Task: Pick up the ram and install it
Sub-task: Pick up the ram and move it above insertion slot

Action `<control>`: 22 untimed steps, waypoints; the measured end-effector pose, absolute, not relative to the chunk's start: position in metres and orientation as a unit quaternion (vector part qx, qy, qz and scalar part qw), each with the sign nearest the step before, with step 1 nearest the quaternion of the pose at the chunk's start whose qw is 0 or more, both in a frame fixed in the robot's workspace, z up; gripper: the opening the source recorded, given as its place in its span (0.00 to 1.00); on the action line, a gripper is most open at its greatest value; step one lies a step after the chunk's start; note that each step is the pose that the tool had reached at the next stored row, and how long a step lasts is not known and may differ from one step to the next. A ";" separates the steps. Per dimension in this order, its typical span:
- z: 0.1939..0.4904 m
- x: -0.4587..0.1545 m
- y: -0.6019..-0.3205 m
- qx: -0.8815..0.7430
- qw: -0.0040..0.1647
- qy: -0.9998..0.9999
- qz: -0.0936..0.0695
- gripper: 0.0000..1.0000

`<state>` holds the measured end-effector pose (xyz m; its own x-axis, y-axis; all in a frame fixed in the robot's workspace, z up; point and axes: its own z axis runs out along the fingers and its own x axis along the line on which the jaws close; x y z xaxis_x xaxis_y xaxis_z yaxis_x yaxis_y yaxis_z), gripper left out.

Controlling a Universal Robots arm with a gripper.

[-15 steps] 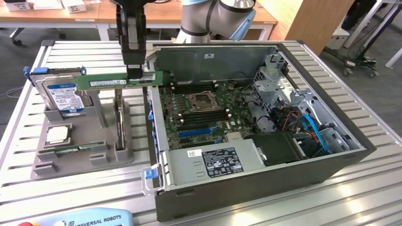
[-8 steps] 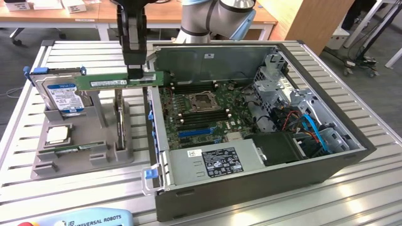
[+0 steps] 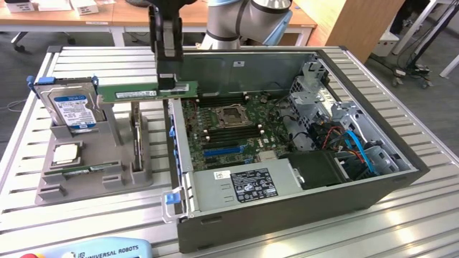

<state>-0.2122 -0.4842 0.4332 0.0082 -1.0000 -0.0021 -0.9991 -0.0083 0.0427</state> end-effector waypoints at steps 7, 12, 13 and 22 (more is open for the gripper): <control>0.433 -0.202 -0.484 0.711 0.014 -0.703 -0.016 0.11; 0.433 -0.187 -0.484 0.711 0.014 -0.703 -0.016 0.11; 0.433 -0.185 -0.484 0.711 0.014 -0.703 -0.016 0.11; 0.433 -0.157 -0.484 0.712 0.014 -0.702 -0.016 0.11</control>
<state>-0.1573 -0.4843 0.4327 0.0131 -0.9999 -0.0021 -0.9990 -0.0132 0.0427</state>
